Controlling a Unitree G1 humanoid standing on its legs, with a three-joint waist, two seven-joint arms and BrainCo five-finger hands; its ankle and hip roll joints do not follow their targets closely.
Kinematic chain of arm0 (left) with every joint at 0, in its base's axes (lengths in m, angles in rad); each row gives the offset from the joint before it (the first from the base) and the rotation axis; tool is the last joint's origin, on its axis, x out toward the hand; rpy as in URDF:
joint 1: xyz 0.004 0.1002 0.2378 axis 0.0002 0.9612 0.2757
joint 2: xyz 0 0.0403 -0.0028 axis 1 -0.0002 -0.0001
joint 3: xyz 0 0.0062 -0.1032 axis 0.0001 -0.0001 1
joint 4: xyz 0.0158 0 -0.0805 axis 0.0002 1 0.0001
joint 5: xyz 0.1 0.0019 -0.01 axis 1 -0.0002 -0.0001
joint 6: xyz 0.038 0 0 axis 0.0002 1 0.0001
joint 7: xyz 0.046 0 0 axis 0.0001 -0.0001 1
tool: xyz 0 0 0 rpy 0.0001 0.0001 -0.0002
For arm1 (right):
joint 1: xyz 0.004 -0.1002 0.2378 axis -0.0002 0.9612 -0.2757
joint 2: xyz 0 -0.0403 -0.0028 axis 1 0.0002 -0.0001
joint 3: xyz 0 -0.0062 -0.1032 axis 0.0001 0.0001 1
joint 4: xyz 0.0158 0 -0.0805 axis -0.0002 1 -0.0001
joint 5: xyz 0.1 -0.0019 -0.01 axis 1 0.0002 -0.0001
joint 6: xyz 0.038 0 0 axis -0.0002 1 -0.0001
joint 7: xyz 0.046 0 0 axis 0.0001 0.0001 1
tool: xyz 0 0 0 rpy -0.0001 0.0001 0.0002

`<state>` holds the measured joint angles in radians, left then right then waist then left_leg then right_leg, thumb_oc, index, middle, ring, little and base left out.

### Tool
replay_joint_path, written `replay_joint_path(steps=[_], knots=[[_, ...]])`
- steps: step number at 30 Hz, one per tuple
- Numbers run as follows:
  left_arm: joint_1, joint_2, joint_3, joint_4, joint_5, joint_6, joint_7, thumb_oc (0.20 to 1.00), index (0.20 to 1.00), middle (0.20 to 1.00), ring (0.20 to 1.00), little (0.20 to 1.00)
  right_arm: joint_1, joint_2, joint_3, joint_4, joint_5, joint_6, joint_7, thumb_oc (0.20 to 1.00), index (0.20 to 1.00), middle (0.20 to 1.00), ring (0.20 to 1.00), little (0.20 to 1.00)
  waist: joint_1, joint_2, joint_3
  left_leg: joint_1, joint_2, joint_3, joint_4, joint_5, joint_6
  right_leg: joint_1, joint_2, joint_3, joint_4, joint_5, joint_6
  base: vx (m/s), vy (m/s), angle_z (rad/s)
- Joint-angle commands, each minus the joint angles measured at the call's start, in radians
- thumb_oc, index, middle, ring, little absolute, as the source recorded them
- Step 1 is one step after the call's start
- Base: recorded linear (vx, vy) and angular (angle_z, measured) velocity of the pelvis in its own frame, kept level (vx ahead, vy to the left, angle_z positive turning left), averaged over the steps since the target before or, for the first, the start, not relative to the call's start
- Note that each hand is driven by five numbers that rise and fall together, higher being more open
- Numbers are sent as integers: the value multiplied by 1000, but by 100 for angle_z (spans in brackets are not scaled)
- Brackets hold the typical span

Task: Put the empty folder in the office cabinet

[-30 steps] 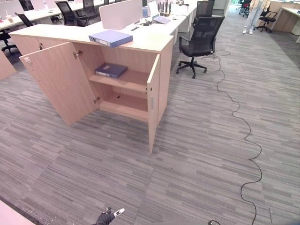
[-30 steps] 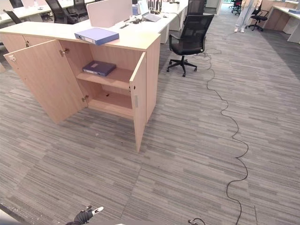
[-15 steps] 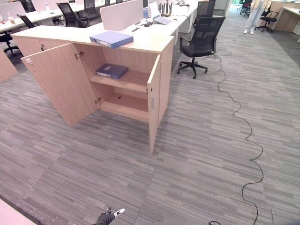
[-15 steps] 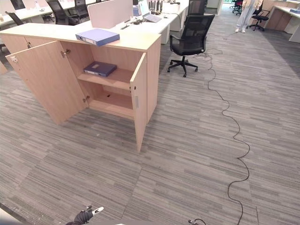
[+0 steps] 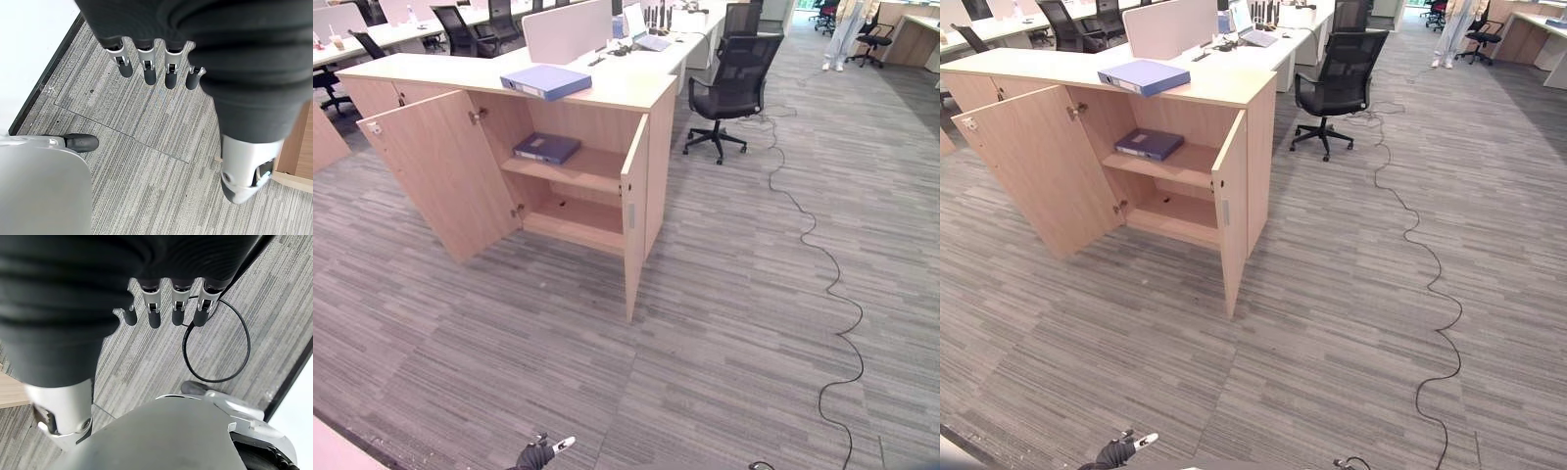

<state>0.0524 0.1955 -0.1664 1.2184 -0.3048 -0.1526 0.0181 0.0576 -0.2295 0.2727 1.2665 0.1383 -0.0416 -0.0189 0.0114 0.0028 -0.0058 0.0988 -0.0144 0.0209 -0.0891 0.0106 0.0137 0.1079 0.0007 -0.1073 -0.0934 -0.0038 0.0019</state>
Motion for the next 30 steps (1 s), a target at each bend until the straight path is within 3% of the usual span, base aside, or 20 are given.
replay_joint_path(steps=[1, 9, 10, 12, 13, 14, 16, 18, 19, 24, 27, 28, 30], knots=[[-64, -10, -2, 46, 32, -18, 2, 1000, 1000, 1000, 1000, 1000, -41, 12, 35, 60, 17, -17, 6, 1000, 1000, 1000, 1000, 1000, 9, -44, 10, 35, -24, -43, 2, -112, 16, 11, -53, -23, 17, -26, 64, -1, -38, 0], [-62, 1, 29, 43, 5, -23, 17, 1000, 1000, 1000, 1000, 1000, -53, 8, 57, 47, -25, -20, 6, 1000, 1000, 1000, 1000, 1000, 11, -61, 25, 35, -1, -39, 12, -104, 2, 4, -41, -26, 49, -50, 50, -12, -62, 4], [-76, 9, 35, 35, -21, -30, 29, 1000, 1000, 1000, 1000, 1000, -75, -1, 70, 35, -40, -23, 3, 1000, 1000, 1000, 1000, 1000, 15, -80, 65, -44, 4, -35, 133, -122, -19, -14, -45, -33, 84, -68, 35, -161, -97, 9], [-84, 13, 35, 26, -28, -34, 35, 1000, 1000, 1000, 1000, 1000, -85, -7, 78, 31, -49, -24, 2, 1000, 1000, 1000, 1000, 1000, 18, -90, 86, -90, 2, -32, 192, -124, -29, -22, -49, -49, 98, -75, 29, -170, -85, 51], [-112, 4, 35, 18, -53, -42, 51, 1000, 1000, 1000, 1000, 1000, -104, -30, 76, 43, -63, -22, -5, 1000, 1000, 1000, 1000, 1000, 22, -109, 127, -237, 19, 48, 313, -107, -33, -38, -72, -129, 117, -91, 16, -120, -42, 67], [-112, 4, 35, 18, -53, -42, 51, 1000, 1000, 1000, 1000, 1000, -104, -30, 76, 43, -63, -22, -5, 1000, 1000, 1000, 1000, 1000, 21, -109, 125, -240, 19, 47, 315, -107, -33, -41, -72, -129, 118, -91, 16, -101, -34, 99], [-106, -1, 50, 36, -69, -39, 53, 1000, 1000, 1000, 1000, 1000, -109, -35, 62, 57, -51, -17, -9, 1000, 1000, 1000, 1000, 1000, 25, -102, 120, -252, 59, 138, 266, -88, -28, -17, -68, -164, 100, -103, 23, 98, 8, 117], [-98, 5, 79, 50, -92, -38, 52, 1000, 1000, 1000, 1000, 1000, -115, -33, 54, 58, -33, -20, -11, 1000, 1000, 1000, 1000, 1000, 30, -105, 113, -274, 70, 178, 240, -59, -30, -11, -66, -180, 85, -97, 24, 122, 65, 89], [-77, 11, 108, 73, -96, -40, 52, 1000, 1000, 1000, 1000, 1000, -107, -19, 54, 56, -27, -24, -6, 1000, 1000, 1000, 1000, 1000, 31, -101, 95, -227, 57, 174, 170, -54, -21, -2, -60, -179, 76, -100, 35, 122, 93, 59], [-59, 20, 122, 83, -69, -39, 48, 1000, 1000, 1000, 1000, 1000, -91, 1, 51, 46, -28, -26, -3, 1000, 1000, 1000, 1000, 1000, 28, -89, 53, -176, 17, 165, 76, -23, 8, -9, -88, -183, 93, -96, 55, 114, 177, -4], [-65, 24, 106, 70, -38, -44, 52, 1000, 1000, 1000, 1000, 1000, -88, 9, 58, 35, -42, -25, -2, 1000, 1000, 1000, 1000, 1000, 27, -71, 50, -126, -16, 147, 18, -21, 32, -43, -127, -175, 195, -114, 75, 87, 251, -2], [-77, 26, 77, 55, -4, -45, 54, 1000, 1000, 1000, 1000, 1000, -91, 13, 55, 25, -42, -24, 1, 1000, 1000, 1000, 1000, 1000, 19, -59, 59, -97, -39, 133, 2, -29, 47, -82, -165, -176, 317, -116, 82, 47, 163, -2], [-87, 30, 61, 48, 11, -46, 53, 1000, 1000, 1000, 1000, 1000, -93, 14, 53, 19, -42, -23, 2, 1000, 1000, 1000, 1000, 1000, 13, -57, 71, -84, -52, 127, 2, -36, 55, -103, -191, -174, 388, -99, 87, 87, 203, 7]])
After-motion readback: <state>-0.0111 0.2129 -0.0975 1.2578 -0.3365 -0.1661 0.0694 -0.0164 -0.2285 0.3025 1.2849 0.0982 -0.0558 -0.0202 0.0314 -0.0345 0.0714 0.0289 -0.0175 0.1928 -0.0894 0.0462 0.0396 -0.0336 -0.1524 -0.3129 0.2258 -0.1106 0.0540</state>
